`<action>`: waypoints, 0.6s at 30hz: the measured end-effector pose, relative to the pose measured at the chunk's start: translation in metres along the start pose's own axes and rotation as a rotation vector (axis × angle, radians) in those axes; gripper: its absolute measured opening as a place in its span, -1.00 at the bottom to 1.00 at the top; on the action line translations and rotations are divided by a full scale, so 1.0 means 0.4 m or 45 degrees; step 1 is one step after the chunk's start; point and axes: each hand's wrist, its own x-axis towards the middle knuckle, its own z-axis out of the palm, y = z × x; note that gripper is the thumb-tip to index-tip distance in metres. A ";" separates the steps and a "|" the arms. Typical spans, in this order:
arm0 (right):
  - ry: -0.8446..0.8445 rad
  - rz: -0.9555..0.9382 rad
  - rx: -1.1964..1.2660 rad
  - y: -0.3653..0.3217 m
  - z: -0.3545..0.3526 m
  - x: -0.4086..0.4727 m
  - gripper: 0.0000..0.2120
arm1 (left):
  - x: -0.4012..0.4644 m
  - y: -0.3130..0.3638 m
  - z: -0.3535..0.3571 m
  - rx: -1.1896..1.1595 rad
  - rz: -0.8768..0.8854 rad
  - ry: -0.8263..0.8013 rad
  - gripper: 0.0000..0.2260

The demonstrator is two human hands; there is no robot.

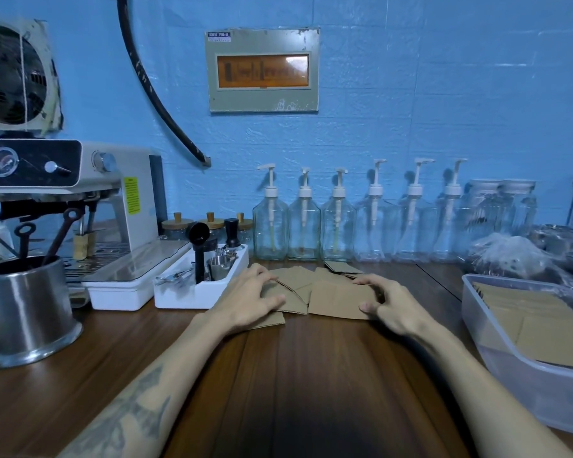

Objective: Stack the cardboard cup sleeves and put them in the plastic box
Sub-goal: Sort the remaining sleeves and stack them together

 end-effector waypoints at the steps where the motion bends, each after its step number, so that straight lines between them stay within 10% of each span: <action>1: -0.002 0.003 0.004 0.002 -0.002 0.001 -0.62 | 0.004 -0.001 0.006 0.091 -0.003 -0.048 -0.40; 18: 0.044 0.010 0.112 0.014 0.016 0.019 -0.62 | -0.041 -0.025 -0.007 -0.454 0.003 0.108 -0.61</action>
